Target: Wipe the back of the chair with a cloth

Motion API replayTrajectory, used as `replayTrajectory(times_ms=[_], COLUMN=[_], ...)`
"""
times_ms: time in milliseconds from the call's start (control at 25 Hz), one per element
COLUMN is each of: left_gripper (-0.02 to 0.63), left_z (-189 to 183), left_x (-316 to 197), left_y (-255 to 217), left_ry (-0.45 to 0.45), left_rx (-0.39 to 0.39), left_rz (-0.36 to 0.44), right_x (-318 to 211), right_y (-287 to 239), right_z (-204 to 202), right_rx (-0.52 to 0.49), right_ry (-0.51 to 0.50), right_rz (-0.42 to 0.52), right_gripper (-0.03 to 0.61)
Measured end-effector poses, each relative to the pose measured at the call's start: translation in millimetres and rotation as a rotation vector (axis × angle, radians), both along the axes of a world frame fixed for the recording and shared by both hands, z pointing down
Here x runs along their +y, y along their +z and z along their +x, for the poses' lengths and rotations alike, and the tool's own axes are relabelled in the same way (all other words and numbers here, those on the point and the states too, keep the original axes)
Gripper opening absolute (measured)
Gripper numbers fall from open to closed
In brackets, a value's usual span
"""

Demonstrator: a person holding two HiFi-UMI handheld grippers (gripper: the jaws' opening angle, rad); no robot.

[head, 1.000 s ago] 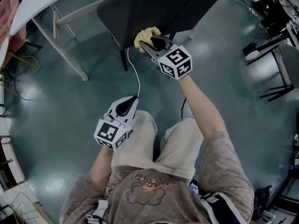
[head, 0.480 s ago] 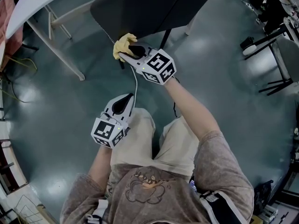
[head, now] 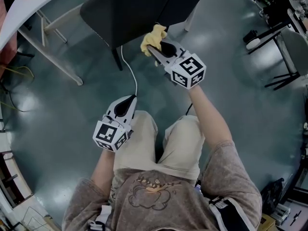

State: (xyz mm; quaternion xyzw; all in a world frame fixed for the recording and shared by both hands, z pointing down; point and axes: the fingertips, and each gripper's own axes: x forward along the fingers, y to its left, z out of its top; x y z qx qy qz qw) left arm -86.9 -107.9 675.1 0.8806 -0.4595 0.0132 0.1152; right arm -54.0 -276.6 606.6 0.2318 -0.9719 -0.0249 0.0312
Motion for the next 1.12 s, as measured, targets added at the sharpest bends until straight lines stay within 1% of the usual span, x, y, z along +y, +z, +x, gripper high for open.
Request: replayTrajectory(times_ms=[80, 200, 320, 440, 560, 640, 760, 920, 1120], left_gripper=[0.01, 0.01, 0.01, 0.01, 0.01, 0.011, 0.01, 0.01, 0.009], left_z=[4.1, 10.7, 20.6, 36.2, 51.5, 63.5, 83.7, 107.8, 117.5], left_x=[-3.7, -10.9, -18.9, -27.3, -35.8, -41.9, -51.6, -56.0, -64.8], left_y=[0.6, 0.9, 0.6, -3.5, -20.6, -44.8, -95.8, -181.6, -298.1], left_ry=[0.011, 0.026, 0.044, 0.067, 0.083, 0.096, 0.115, 0.158, 0.166], left_rx=[-0.004, -0.01, -0.008, -0.003, -0.011, -0.012, -0.019, -0.037, -0.054], left_rz=[0.0, 0.001, -0.006, -0.024, -0.047, -0.057, -0.064, -0.084, -0.101], right_x=[-9.7, -18.0, -24.9, -31.3, -34.6, -35.3, -36.1, -28.7, -26.6], right_y=[-1.4, 0.8, -2.1, -15.2, -35.7, -57.3, -100.8, -167.7, -276.4], right_z=[36.0, 87.2, 129.7, 160.9, 178.0, 184.7, 192.5, 204.4, 219.2], right_rx=[-0.013, 0.002, -0.001, -0.018, -0.028, -0.029, -0.043, -0.066, -0.111], right_ry=[0.066, 0.146, 0.217, 0.271, 0.296, 0.3, 0.284, 0.266, 0.294], right_rz=[-0.006, -0.003, -0.004, -0.001, -0.007, -0.014, -0.043, -0.113, -0.164], right_gripper=[0.092, 0.092, 0.092, 0.092, 0.092, 0.092, 0.092, 0.092, 0.092])
